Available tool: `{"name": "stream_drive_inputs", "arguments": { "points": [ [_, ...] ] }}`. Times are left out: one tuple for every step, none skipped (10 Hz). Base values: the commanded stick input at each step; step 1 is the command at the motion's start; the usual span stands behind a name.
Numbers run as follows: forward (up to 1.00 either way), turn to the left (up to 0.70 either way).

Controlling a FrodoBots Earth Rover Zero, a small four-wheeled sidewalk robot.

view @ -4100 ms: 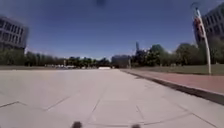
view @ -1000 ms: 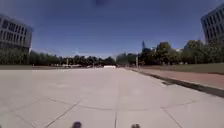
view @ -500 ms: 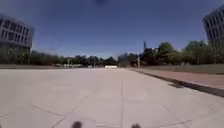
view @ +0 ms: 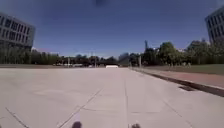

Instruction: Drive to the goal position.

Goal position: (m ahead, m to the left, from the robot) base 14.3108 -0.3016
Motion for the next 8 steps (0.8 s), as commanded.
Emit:
{"name": "stream_drive_inputs", "arguments": {
  "points": [
    [0.85, 0.04],
    [0.85, 0.04],
    [0.85, 0.04],
    [0.85, 0.04],
    [0.85, 0.04],
    [0.85, 0.04],
    [0.85, 0.04],
    [0.85, 0.04]
  ]
}}
